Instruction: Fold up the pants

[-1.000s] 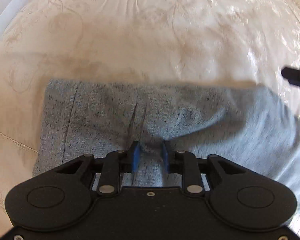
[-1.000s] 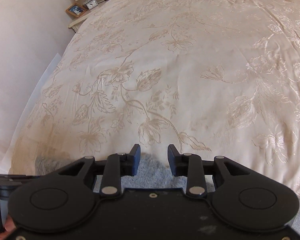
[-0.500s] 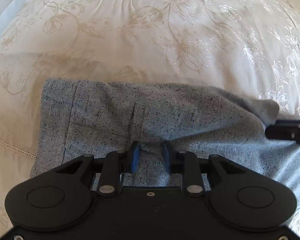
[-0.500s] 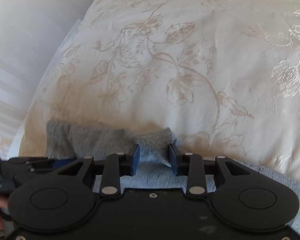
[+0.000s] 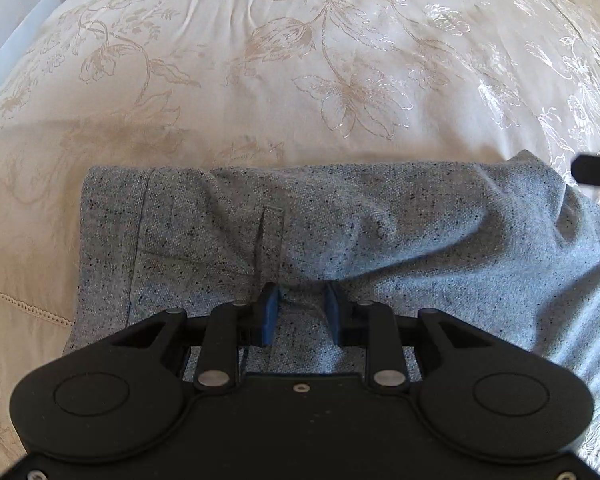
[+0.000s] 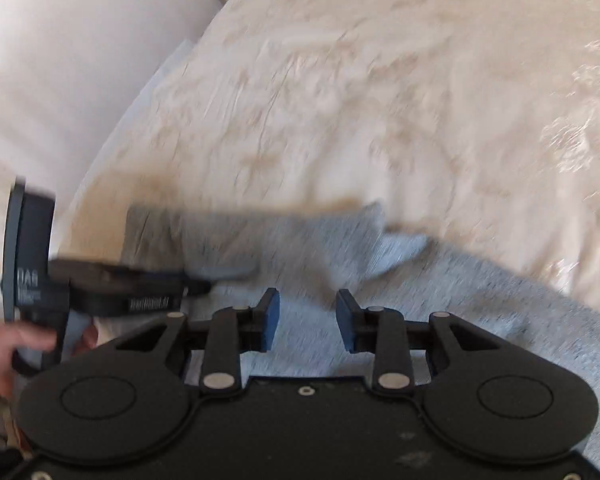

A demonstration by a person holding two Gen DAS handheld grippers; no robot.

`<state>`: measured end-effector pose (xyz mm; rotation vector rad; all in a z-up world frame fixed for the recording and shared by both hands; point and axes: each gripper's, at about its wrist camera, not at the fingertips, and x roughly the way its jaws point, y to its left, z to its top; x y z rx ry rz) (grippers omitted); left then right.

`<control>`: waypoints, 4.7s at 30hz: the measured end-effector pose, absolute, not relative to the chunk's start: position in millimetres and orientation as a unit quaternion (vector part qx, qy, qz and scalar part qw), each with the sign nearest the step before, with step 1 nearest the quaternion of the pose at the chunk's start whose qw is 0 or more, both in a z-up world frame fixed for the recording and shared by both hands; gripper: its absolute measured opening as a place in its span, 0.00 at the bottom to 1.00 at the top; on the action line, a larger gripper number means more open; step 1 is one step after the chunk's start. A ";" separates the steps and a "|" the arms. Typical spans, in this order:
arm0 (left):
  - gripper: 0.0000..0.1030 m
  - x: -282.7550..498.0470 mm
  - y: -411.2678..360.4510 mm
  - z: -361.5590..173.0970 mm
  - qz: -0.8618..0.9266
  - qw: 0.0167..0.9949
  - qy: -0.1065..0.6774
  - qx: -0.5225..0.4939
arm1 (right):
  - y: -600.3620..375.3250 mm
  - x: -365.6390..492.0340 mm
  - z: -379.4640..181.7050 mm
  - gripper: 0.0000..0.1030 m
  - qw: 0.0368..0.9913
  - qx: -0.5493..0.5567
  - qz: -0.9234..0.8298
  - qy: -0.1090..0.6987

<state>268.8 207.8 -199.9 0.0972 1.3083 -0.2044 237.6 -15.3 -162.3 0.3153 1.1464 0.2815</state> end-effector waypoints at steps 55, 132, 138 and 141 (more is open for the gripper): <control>0.40 250.1 226.9 -182.0 -0.133 0.787 0.601 0.038 | -1.8 309.5 -209.9 0.17 0.849 0.079 0.054 0.520; 0.31 87.8 -75.4 -203.5 -0.199 0.739 0.641 0.066 | -505.5 -19.2 -155.8 0.32 0.829 0.142 -0.187 0.507; 0.31 85.5 -77.4 -202.9 -0.187 0.744 0.639 0.062 | -500.7 -12.5 -170.2 0.04 0.827 0.154 -0.158 0.518; 0.31 84.4 -79.5 -201.7 -0.188 0.744 0.638 0.069 | -492.6 -21.5 -161.6 0.02 0.828 0.116 -0.197 0.513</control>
